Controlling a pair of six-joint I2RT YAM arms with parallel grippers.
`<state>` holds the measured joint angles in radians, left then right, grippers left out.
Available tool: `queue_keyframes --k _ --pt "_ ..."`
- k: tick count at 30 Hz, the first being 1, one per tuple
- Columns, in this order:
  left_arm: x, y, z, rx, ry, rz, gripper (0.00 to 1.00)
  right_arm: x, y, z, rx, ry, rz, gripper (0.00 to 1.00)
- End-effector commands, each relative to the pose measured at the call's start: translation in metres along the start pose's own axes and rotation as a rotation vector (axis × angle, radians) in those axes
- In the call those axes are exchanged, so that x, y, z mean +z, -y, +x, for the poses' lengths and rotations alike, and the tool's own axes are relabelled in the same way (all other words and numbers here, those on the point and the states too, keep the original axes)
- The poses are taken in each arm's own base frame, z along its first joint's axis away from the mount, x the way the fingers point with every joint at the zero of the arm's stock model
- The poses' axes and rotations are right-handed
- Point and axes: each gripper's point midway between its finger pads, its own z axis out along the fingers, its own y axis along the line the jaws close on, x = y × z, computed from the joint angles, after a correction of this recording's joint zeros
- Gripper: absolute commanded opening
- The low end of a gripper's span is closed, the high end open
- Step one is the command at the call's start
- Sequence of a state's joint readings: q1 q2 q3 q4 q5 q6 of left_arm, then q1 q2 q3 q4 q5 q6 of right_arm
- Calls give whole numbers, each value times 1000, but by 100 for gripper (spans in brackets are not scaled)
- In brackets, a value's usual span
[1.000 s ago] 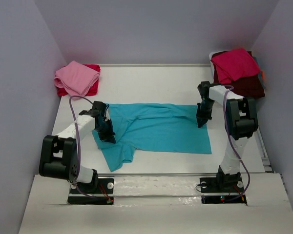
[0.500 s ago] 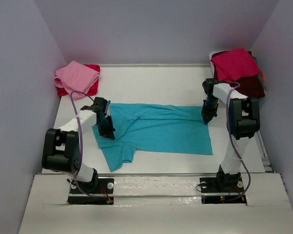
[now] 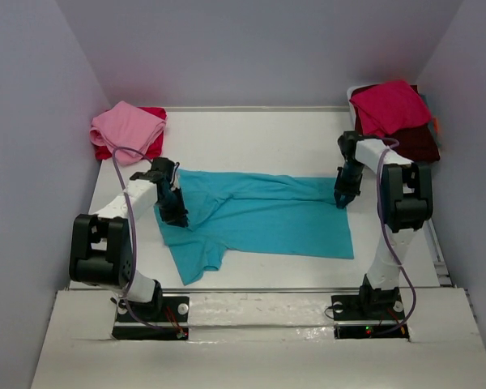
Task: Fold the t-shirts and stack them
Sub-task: Fold the flattened tshirt in 1/3 of the way
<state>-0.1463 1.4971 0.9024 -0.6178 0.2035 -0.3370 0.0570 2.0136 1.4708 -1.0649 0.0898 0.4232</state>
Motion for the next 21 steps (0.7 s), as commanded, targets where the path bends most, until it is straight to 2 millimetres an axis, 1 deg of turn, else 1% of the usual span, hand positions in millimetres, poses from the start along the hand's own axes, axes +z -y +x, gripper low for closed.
queue_keyframes --k 1,2,3,5,6,7,8,10,12,13,14,15,16,17,19,20,21 --pt "-17 3 -15 24 57 -2 33 -27 -6 -5 -17 59 -86 30" --pt "-19 3 -18 27 70 -2 37 -30 -6 -6 -21 69 -90 32" --pt "-24 5 -22 29 92 2 44 -35 -6 -7 -22 77 -94 37" --pt "-30 7 -28 31 114 3 51 -42 -5 -6 -27 85 -100 39" --pt "-33 9 -31 33 126 5 52 -45 -6 -8 -27 90 -104 40" --pt "-37 10 -35 34 140 4 53 -47 -6 -7 -27 89 -107 40" --pt "-37 10 -35 32 140 2 53 -48 -7 -8 -27 90 -111 41" --pt "-44 13 -46 35 179 7 53 -53 -9 -9 -23 99 -125 41" --pt "-43 13 -52 34 187 -3 53 -57 -12 -12 -21 109 -140 41" --pt "-44 16 -59 37 205 -2 53 -59 -13 -15 -16 122 -147 41" --pt "-42 15 -60 38 200 -6 53 -62 -14 -18 -12 133 -152 41" --pt "-38 16 -66 37 199 -10 53 -65 -20 -18 -10 133 -184 41" --pt "-40 22 -77 36 220 4 53 -67 -23 -24 -1 151 -195 41" --pt "-35 22 -78 33 211 4 53 -68 -24 -25 3 152 -197 41" --pt "-30 29 -94 22 223 12 52 -61 -28 -33 11 152 -194 41" --pt "-34 38 -107 22 250 37 52 -63 -31 -41 20 166 -198 40" --pt "-26 39 -112 17 232 34 52 -57 -33 -44 23 163 -194 40"
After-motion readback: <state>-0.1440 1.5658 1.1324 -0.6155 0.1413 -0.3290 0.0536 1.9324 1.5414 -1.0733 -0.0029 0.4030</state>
